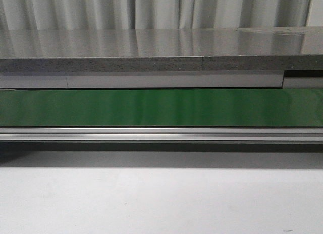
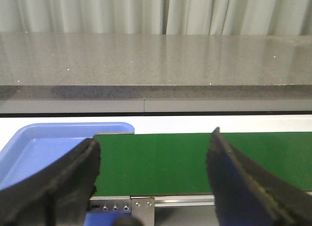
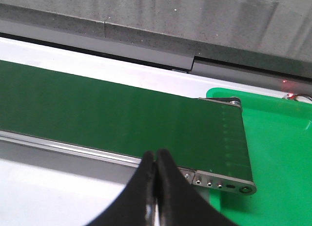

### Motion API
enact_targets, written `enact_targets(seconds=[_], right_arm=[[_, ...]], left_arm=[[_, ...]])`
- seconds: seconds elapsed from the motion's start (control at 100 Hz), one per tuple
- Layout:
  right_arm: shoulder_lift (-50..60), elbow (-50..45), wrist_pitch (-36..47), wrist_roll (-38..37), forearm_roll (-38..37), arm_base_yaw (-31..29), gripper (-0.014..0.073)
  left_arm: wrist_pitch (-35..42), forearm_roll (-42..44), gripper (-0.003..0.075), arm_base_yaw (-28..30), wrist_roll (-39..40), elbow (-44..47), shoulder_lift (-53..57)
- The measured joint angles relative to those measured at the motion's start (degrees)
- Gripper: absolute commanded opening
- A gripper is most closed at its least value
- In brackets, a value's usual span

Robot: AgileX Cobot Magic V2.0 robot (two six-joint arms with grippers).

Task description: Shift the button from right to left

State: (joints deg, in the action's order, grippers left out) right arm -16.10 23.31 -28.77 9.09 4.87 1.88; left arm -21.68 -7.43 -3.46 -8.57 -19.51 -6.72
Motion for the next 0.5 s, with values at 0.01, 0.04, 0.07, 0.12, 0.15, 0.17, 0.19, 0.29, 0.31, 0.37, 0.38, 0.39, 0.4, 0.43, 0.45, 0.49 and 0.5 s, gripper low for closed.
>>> enact_targets(seconds=[0.01,0.04,0.07,0.12,0.15,0.17,0.19,0.29,0.31,0.37,0.38,0.39,0.4,0.43,0.45,0.49,0.5], right_arm=[[0.00,0.00,0.00,0.00,0.00,0.00,-0.0068],[0.00,0.00,0.00,0.00,0.00,0.00,-0.0068],[0.00,0.00,0.00,0.00,0.00,0.00,-0.0068],[0.00,0.00,0.00,0.00,0.00,0.00,-0.0068],[0.00,0.00,0.00,0.00,0.00,0.00,-0.0068],[0.00,0.00,0.00,0.00,0.00,0.00,-0.0068],[0.00,0.00,0.00,0.00,0.00,0.00,-0.0068],[0.00,0.00,0.00,0.00,0.00,0.00,-0.0068],[0.00,0.00,0.00,0.00,0.00,0.00,-0.0068],[0.00,0.00,0.00,0.00,0.00,0.00,-0.0068],[0.00,0.00,0.00,0.00,0.00,0.00,-0.0068],[0.00,0.00,0.00,0.00,0.00,0.00,-0.0068],[0.00,0.00,0.00,0.00,0.00,0.00,-0.0068],[0.00,0.00,0.00,0.00,0.00,0.00,-0.0068],[0.00,0.00,0.00,0.00,0.00,0.00,-0.0068],[0.00,0.00,0.00,0.00,0.00,0.00,-0.0068],[0.00,0.00,0.00,0.00,0.00,0.00,-0.0068]], left_arm=[[0.00,0.00,0.0446,0.00,0.00,0.15,0.26],[0.11,0.00,0.0446,0.00,0.00,0.27,0.63],[0.11,0.00,0.0446,0.00,0.00,0.40,0.78],[0.11,-0.13,0.0438,0.00,0.00,0.49,0.91],[0.11,-0.13,0.0426,0.00,0.00,0.49,1.01],[0.11,-0.13,0.0413,0.00,0.00,0.49,1.01],[0.19,-0.13,0.0397,0.00,0.00,0.53,1.01],[0.19,-0.13,0.0284,0.00,0.00,0.53,1.01],[0.19,-0.13,0.0253,0.00,0.00,0.53,1.01],[0.19,-0.16,0.0156,0.00,0.00,0.53,1.01],[0.19,-0.16,0.0145,0.00,0.00,0.53,1.01],[0.19,-0.16,0.0134,0.00,0.00,0.53,1.01],[0.19,-0.16,0.0112,0.00,0.00,0.53,1.01],[0.19,-0.16,0.0068,0.00,0.00,0.53,1.01],[0.19,-0.16,0.0036,0.00,0.00,0.53,1.01],[0.19,-0.16,0.0008,0.00,0.00,0.53,1.01],[0.19,-0.16,0.0007,0.00,0.00,0.53,1.01]])
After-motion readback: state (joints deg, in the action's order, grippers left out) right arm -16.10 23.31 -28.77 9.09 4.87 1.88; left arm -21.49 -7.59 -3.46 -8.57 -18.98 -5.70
